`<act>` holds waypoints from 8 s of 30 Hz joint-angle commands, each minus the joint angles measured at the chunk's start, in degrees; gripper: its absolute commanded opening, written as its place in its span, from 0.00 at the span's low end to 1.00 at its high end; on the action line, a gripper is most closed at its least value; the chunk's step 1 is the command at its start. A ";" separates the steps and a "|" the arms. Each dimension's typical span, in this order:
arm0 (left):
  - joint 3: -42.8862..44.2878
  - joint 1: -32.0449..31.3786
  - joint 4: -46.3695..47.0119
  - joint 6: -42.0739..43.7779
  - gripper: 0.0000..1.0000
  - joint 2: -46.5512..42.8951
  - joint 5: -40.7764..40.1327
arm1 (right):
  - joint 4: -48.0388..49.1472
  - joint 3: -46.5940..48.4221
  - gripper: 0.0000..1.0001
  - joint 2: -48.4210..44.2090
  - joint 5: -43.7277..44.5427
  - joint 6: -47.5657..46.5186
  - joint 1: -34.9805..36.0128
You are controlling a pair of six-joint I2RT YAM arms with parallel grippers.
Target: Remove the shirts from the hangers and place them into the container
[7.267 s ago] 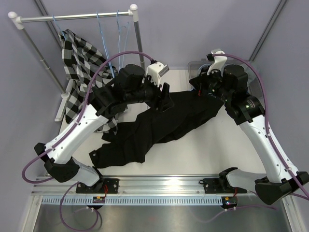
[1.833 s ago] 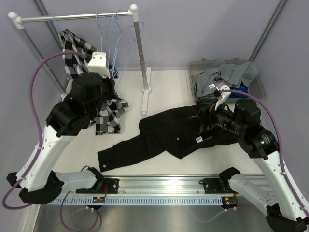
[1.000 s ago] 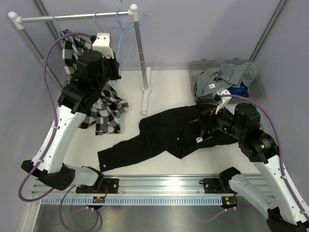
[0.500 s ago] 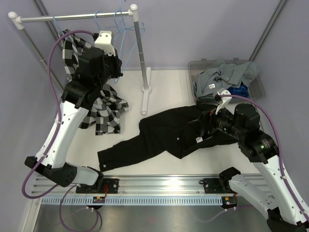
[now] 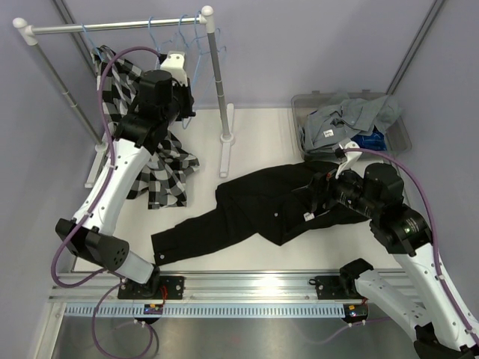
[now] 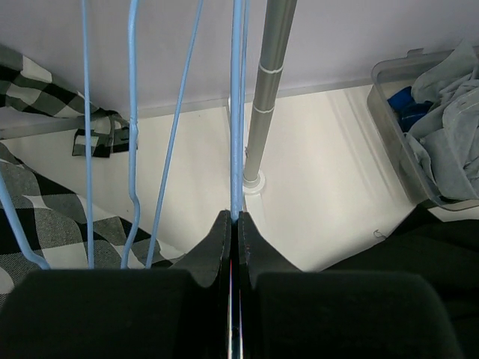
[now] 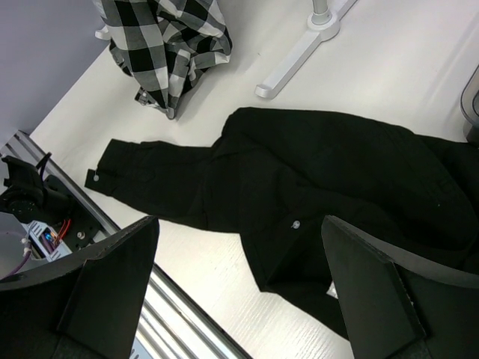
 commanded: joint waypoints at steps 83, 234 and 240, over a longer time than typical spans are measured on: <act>-21.01 0.78 -12.70 -5.98 0.99 -38.51 11.93 | 16.94 91.69 0.00 61.63 15.32 19.14 -24.37; -22.42 0.78 -15.52 -6.69 0.99 -46.33 3.76 | 9.49 40.12 0.72 66.05 13.47 21.89 -26.31; -22.51 0.78 -16.04 -6.07 0.99 -48.26 -0.28 | 4.66 42.40 0.91 51.90 14.96 15.64 -26.22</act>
